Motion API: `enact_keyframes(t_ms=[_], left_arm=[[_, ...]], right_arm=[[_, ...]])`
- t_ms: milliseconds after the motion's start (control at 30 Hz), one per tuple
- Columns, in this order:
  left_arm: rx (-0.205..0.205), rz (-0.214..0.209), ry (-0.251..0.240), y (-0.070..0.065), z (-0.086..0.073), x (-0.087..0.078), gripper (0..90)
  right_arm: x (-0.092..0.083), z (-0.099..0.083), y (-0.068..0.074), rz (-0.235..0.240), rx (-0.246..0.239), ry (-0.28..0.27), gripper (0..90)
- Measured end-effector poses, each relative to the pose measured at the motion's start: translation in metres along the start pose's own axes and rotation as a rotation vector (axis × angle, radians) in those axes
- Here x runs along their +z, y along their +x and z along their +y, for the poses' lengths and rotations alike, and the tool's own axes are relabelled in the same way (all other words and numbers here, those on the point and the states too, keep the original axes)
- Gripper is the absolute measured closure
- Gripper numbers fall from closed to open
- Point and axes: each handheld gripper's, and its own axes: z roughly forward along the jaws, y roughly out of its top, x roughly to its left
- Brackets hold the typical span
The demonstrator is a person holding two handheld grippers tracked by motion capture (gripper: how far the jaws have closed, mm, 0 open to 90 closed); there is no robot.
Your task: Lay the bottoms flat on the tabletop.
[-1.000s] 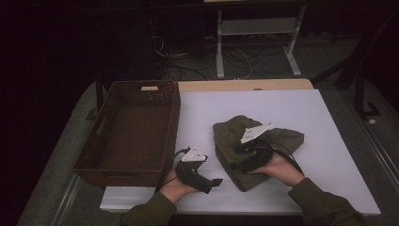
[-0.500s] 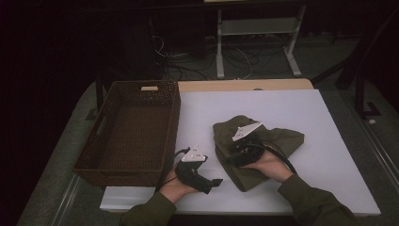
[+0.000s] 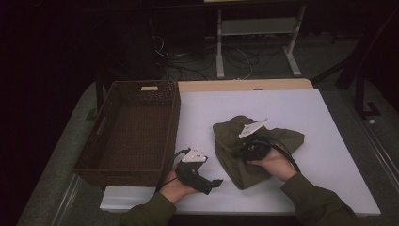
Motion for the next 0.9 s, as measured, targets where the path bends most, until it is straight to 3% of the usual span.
enact_keyframes(t_ms=[167,267,433,533,900], left_arm=[[0.002,0.001,0.0,0.0,0.0,0.0,1.0],[0.001,0.002,0.001,0.0,0.0,0.0,1.0],[0.002,0.003,0.0,0.0,0.0,0.0,1.0],[0.002,0.004,0.0,0.0,0.0,0.0,1.0],[-0.002,0.003,0.001,0.0,0.0,0.001,1.0]], right_arm=[[-0.013,-0.001,0.005,-0.007,-0.028,-0.027,86.6],[-0.031,-0.007,0.006,-0.021,-0.038,-0.06,86.6],[-0.05,-0.017,0.005,-0.043,-0.033,-0.079,86.6],[-0.068,-0.028,0.001,-0.074,-0.019,-0.098,86.7],[-0.1,-0.059,-0.017,-0.132,0.049,-0.113,86.7]])
